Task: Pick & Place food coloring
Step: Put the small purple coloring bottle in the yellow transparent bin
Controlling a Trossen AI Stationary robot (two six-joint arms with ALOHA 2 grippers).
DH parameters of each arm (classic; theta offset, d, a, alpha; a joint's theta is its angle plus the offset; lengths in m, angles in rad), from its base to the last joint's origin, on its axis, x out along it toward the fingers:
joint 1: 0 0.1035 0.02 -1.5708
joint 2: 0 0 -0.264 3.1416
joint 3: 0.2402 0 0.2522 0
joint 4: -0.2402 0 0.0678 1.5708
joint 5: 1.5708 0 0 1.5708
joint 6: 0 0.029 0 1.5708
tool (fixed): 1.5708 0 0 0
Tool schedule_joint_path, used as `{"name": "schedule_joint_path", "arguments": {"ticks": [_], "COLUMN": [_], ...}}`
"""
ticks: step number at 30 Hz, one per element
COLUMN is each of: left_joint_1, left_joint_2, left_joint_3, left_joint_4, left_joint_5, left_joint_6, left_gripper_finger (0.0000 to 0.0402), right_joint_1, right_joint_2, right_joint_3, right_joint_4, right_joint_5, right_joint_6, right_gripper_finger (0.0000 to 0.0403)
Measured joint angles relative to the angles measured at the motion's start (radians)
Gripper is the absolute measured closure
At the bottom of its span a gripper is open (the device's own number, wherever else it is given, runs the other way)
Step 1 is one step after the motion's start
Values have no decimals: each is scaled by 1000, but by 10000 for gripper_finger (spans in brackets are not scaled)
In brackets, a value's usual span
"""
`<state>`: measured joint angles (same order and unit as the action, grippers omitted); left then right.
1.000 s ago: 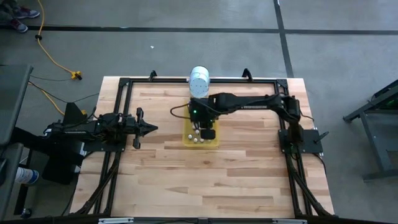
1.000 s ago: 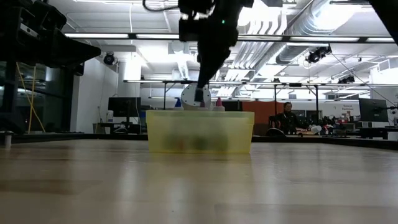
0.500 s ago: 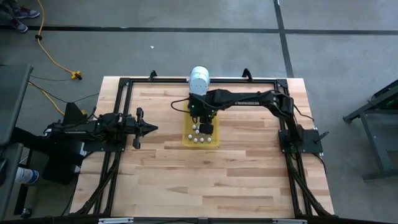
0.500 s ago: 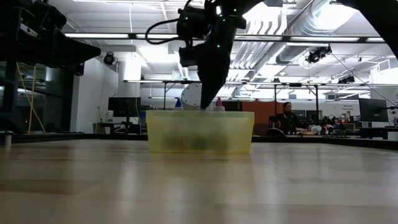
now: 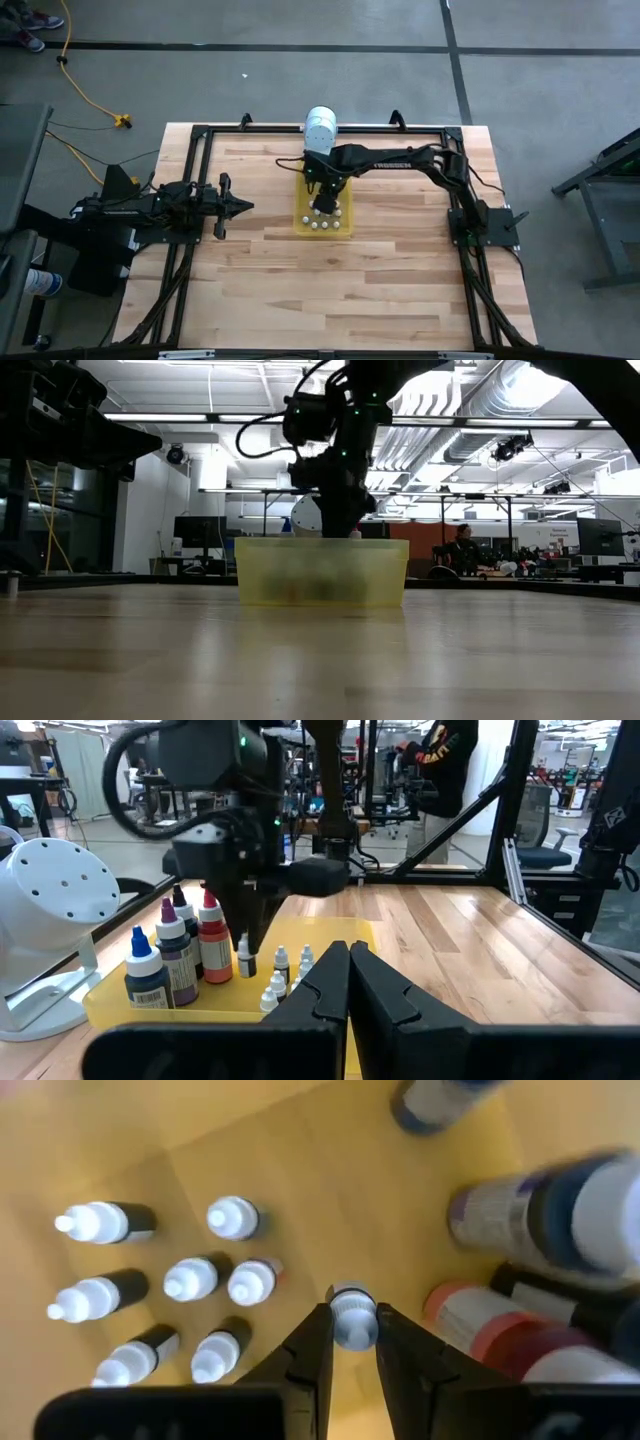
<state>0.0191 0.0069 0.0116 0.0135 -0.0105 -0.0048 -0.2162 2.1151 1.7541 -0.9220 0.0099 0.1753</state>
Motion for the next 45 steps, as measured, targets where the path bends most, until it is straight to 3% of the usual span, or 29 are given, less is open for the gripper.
{"name": "schedule_joint_path", "arguments": {"ticks": [5,15,45], "left_joint_1": [0,0,0], "left_joint_2": [0,0,0], "left_joint_3": [0,0,0], "left_joint_4": [0,0,0], "left_joint_5": [0,0,0], "left_joint_6": [0,0,0], "left_gripper_finger": [401,401,401], "right_joint_1": [-1,-1,20], "right_joint_2": [0,-2,16], "right_joint_3": [-49,-101,-101], "right_joint_4": [40,82,106], "right_joint_5": [-45,-16,-35], "right_joint_6": [68,80,113], "right_gripper_finger": [340,340,337]}}
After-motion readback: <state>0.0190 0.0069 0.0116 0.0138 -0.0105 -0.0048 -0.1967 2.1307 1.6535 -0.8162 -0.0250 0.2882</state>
